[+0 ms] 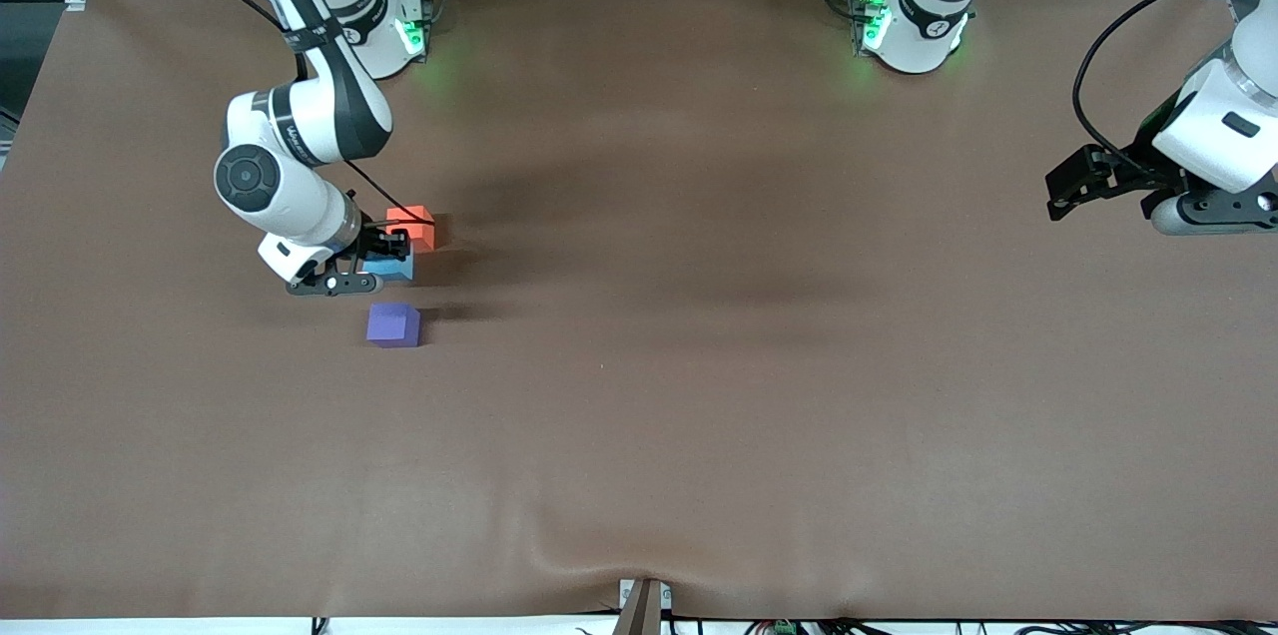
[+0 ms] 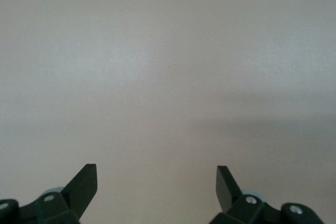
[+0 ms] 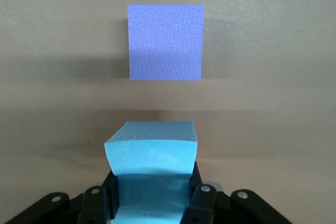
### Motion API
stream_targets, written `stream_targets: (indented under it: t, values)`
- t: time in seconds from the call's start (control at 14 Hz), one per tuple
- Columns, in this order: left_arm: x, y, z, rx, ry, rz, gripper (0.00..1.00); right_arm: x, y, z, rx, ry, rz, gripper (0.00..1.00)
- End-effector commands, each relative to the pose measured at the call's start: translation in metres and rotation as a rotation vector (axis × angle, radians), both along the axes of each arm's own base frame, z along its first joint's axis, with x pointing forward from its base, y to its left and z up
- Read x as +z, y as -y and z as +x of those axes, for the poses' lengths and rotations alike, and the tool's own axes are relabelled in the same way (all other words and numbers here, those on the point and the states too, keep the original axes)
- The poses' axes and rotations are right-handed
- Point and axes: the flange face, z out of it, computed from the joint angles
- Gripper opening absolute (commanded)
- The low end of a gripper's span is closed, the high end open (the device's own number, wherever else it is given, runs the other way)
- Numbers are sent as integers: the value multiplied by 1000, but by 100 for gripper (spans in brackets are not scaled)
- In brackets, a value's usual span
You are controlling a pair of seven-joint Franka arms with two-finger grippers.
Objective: Place blue block between orange and purple blocks
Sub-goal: 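Carry the blue cube with the right gripper between the orange and purple cubes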
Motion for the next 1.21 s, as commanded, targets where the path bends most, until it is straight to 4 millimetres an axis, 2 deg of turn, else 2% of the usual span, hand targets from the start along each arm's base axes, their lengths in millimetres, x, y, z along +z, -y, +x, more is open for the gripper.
stream_targets:
  t: [0.0,0.29,0.43,0.86,1.14]
  values:
    - [5,0,2,3,21,18,100,-16,1,-2,7,-4,18,14]
    - [6,-1,4,5,30,17,100,-33,2,2,-7,13,26,14]
    - [5,-1,4,4,28,17,100,-41,3,2,-77,0,68,13]
    - [4,-2,3,5,25,18,100,-57,11,5,-100,7,70,14]
    - [4,-2,2,5,25,18,100,-66,14,9,-110,15,70,22]
